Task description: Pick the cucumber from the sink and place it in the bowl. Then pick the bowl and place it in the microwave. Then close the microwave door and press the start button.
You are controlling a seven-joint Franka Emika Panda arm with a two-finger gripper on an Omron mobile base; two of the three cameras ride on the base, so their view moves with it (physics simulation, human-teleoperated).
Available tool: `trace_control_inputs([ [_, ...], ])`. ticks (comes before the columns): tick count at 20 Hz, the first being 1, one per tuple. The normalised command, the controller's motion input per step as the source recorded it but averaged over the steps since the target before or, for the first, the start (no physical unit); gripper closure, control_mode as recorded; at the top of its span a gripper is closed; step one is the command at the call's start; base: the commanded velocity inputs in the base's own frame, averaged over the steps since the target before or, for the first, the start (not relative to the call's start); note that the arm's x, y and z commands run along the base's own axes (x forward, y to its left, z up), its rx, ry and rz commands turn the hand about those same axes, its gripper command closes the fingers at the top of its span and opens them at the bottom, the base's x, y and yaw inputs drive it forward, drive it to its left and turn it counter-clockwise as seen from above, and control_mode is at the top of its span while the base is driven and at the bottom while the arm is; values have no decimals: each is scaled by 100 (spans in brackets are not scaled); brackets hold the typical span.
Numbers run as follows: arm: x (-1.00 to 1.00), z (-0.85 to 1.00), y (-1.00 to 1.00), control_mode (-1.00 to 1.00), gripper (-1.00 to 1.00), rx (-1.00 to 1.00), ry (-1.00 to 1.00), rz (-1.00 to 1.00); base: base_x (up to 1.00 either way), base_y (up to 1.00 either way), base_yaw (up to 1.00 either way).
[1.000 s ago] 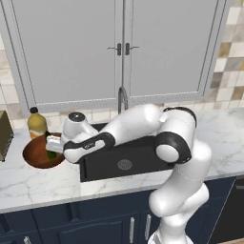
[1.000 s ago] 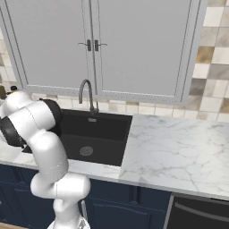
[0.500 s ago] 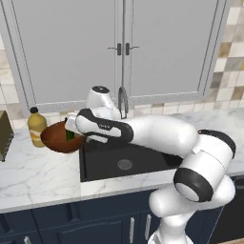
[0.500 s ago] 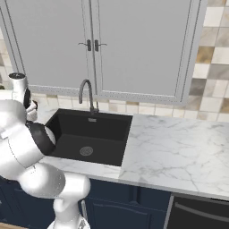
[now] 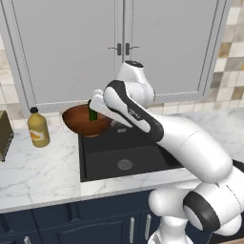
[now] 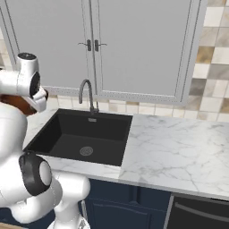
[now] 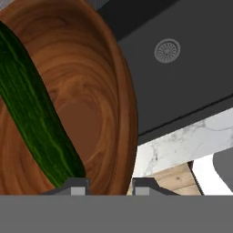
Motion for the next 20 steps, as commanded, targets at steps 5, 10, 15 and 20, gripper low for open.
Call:
trace_control_inputs([
  [5,-23,98,-69,-100,100,1,0,-10,0,0,0],
  [10,-32,62,-63,-100,100,0,-1,-18,0,0,0],
  [15,-31,38,-53,-100,100,0,0,-27,0,0,0],
  [20,-28,20,-32,-100,100,1,-19,-16,0,0,0],
])
